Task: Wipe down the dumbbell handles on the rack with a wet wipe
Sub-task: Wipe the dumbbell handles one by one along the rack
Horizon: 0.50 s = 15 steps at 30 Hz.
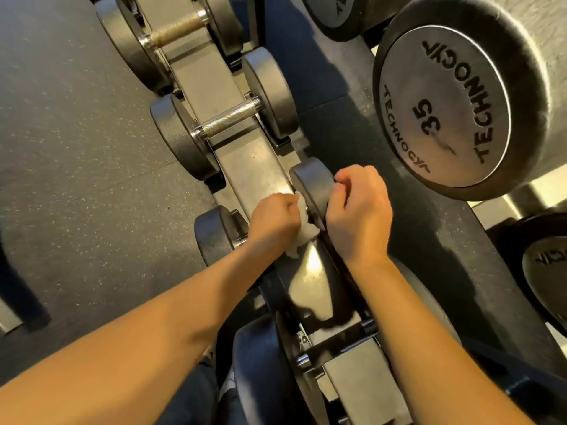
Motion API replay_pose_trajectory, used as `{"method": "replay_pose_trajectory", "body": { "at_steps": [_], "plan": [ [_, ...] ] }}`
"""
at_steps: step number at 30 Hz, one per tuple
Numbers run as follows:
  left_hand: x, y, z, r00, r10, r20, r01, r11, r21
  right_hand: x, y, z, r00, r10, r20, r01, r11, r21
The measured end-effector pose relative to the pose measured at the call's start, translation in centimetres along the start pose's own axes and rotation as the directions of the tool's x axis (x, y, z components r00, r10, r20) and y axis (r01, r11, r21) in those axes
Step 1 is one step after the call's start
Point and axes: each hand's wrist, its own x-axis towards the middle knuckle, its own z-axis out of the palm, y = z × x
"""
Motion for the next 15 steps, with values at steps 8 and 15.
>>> {"method": "replay_pose_trajectory", "body": {
  "at_steps": [8, 15],
  "plan": [
    [1.4, -1.6, -0.3, 0.945, 0.15, 0.291, -0.216, 0.953, 0.213, 2.0, 1.8, 4.7, 0.999, -0.037, -0.002, 0.037, 0.982, 0.185],
    [5.8, 0.4, -0.8, 0.572, -0.379, 0.727, 0.43, 0.894, 0.128, 2.0, 1.5, 4.8, 1.0, 0.005, -0.001, -0.004, 0.992, 0.129]
  ]
}}
